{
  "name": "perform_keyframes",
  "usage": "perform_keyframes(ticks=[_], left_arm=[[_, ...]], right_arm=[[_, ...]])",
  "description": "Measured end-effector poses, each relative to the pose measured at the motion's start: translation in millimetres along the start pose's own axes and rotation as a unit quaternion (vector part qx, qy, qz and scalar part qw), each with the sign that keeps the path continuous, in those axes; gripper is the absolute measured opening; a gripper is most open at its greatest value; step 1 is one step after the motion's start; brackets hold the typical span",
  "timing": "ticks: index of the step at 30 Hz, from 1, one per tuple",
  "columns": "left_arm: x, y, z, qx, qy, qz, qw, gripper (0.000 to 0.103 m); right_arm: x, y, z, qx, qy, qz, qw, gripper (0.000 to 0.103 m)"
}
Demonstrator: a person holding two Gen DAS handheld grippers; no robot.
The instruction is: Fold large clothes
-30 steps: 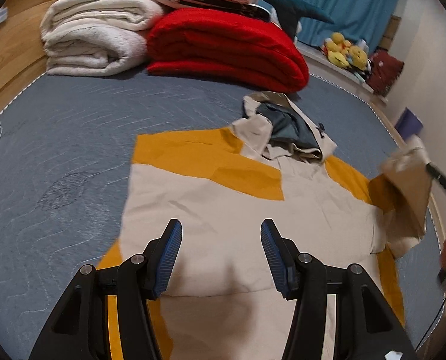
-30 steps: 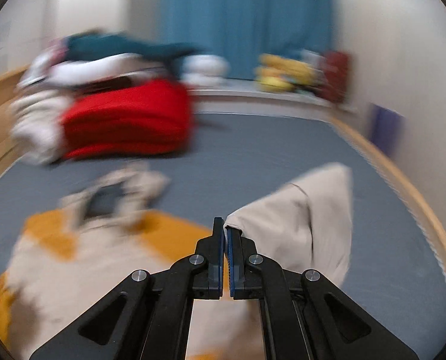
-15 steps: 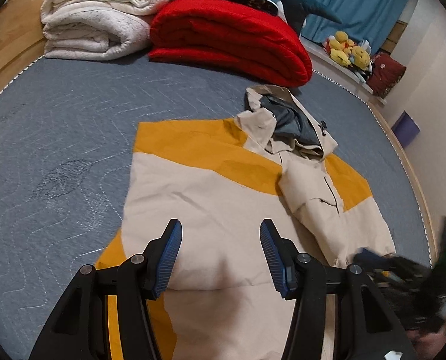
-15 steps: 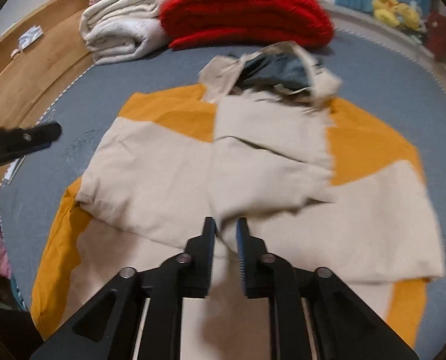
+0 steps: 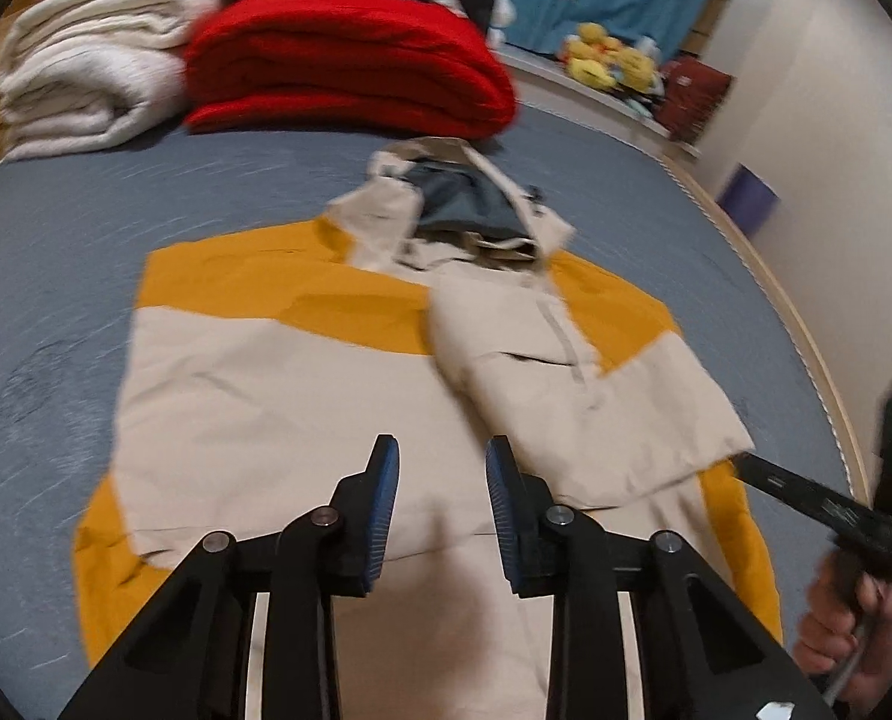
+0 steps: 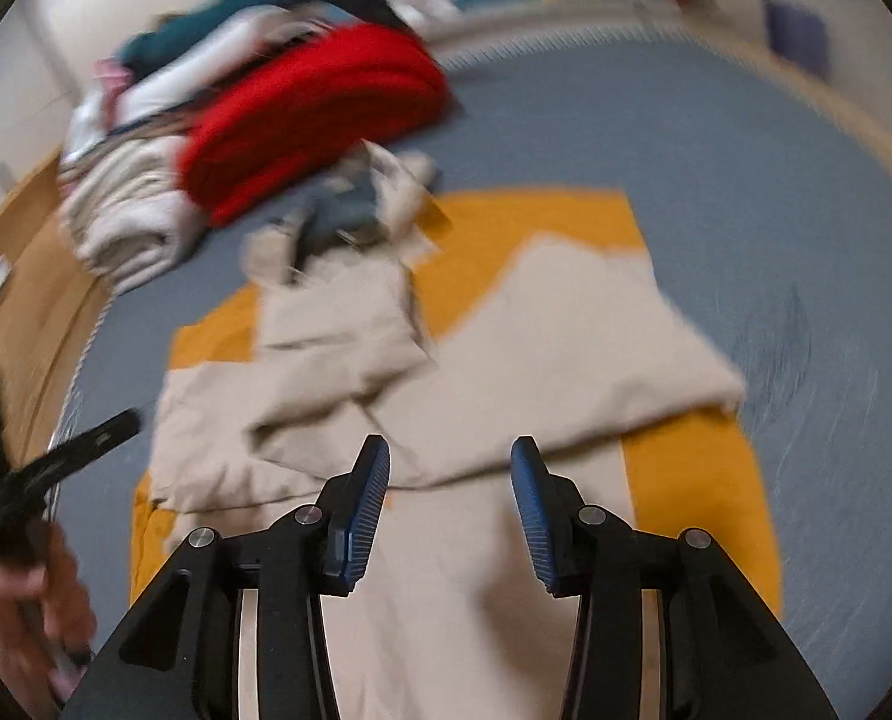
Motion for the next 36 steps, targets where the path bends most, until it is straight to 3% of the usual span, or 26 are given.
perform_keyframes(ticks=[2,7,11,15,17,18,19,22,29,34,36], left_arm=[[-15.1,-8.6,-4.3,0.001,-0.017,-0.013,0.9998,0.027],[-42.1,-39.2,-14.4,0.030,-0.017,-0.047,0.9983,0.029],[-48.0,-71.4,-24.7,0.051,-0.029,-0.008,0.9982,0.034],[-40.8,-91.7,-31.4,0.073,-0.026,0.027,0.9966,0.034],[-39.4,-96.5,-33.7,0.075,-0.040,0.054,0.9950,0.035],[-38.4,-96.6,-33.9,0.072,-0.042,0.060,0.9947,0.037],[-35.0,-96.4,-33.2,0.068,-0.037,0.063,0.9950,0.038],[-21.9,-93.2,-27.8,0.064,-0.007,0.058,0.9963,0.043],[15.9,-62.7,-6.8,0.029,0.096,0.049,0.9938,0.046],[46.4,-50.9,-7.0,0.030,0.153,0.055,0.9862,0.046],[69.1,-43.3,-7.2,0.029,0.197,0.054,0.9785,0.046]], right_arm=[[-5.1,-19.5,3.9,0.012,-0.021,0.021,0.999,0.044],[-29.5,-44.2,1.3,0.046,-0.095,0.010,0.994,0.044],[-48.0,-61.6,-5.9,0.079,-0.140,0.001,0.987,0.044],[-63.7,-66.6,-5.9,0.082,-0.174,-0.006,0.981,0.044],[-67.6,-68.0,-3.6,0.078,-0.184,0.002,0.980,0.037],[-68.0,-68.6,-1.7,0.074,-0.181,0.007,0.981,0.025],[-67.6,-69.0,0.5,0.072,-0.175,0.006,0.982,0.019],[-68.6,-71.7,3.7,0.068,-0.170,0.001,0.983,0.008],[-74.7,-77.3,-0.5,0.072,-0.199,0.013,0.977,0.002],[-65.0,-82.6,-4.4,0.084,-0.186,0.007,0.979,0.001],[-66.6,-82.9,-4.3,0.084,-0.188,-0.005,0.979,0.000]])
Point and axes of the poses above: each gripper's, at about its wrist camera, not at the fingertips, and y roughly against the way its jaws point, x to its left, z to its top, the point moved 1 cm from there along -y, roughly the way its jaws point, and after that the axes turned 10 degrees about y, right-handed, at the moved point
